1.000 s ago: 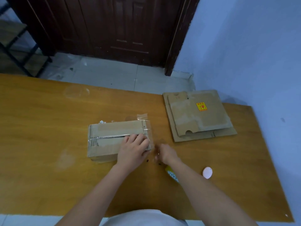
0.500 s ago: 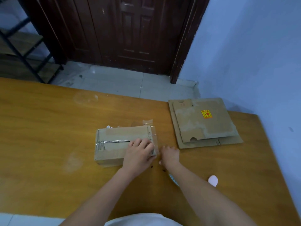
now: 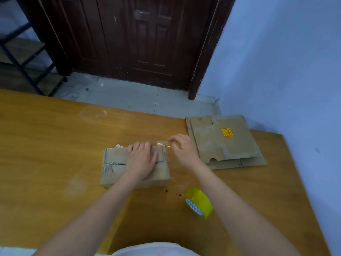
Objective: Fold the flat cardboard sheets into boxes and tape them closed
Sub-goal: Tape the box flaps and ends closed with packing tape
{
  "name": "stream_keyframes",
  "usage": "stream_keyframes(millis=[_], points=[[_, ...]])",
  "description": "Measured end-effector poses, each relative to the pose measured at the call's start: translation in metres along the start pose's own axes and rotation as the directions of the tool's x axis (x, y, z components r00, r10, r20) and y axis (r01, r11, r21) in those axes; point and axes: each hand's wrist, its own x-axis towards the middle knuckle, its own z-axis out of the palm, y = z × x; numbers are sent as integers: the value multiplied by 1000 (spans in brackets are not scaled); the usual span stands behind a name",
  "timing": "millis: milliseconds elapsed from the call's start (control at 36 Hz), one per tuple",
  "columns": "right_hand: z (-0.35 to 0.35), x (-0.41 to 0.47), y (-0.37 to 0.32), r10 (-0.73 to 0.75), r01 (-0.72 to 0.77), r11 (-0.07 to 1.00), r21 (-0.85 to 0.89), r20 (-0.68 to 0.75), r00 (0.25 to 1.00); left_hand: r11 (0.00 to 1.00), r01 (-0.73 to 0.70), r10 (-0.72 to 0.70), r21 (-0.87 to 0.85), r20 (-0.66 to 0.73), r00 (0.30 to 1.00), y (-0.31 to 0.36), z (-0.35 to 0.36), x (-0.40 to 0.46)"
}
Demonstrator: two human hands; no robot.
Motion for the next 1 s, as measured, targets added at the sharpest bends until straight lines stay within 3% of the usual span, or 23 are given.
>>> stream_keyframes(millis=[111,222,333,472,556,639,694,778,917,1000], points=[[6,12,-12,27,35,979,-202,295,955,1000,4,-4,-5,-19,1000,-3,3,-1],[11,24,-11,107,-17,973,-230,384,917,1000,-9,9,-2,-17,1000,-3,2,-1],[12,36,-14,260,-138,953,-268,501,825,1000,-21,21,-10,-14,1000,-1,0,-2],[17,47,-12,405,-327,914,-239,526,748,1000,-19,19,3,-10,1000,-3,2,-2],[18,47,-5,424,-371,906,-205,457,782,1000,-16,16,-3,4,1000,-2,1,-1],[13,38,1,380,-376,924,-62,235,895,1000,-17,17,-13,-4,1000,-3,3,-1],[10,24,1,313,-316,946,68,55,948,1000,-7,6,-26,-17,1000,-4,4,-1],[12,-5,-3,223,-207,969,135,-111,969,1000,-12,11,-28,-31,999,-6,8,0],[40,-58,-10,123,-115,991,65,-137,983,1000,-14,13,-25,-23,1000,-6,7,1],[55,-71,-10,137,-135,990,27,-113,984,999,-22,21,-33,-32,999,-5,6,1]])
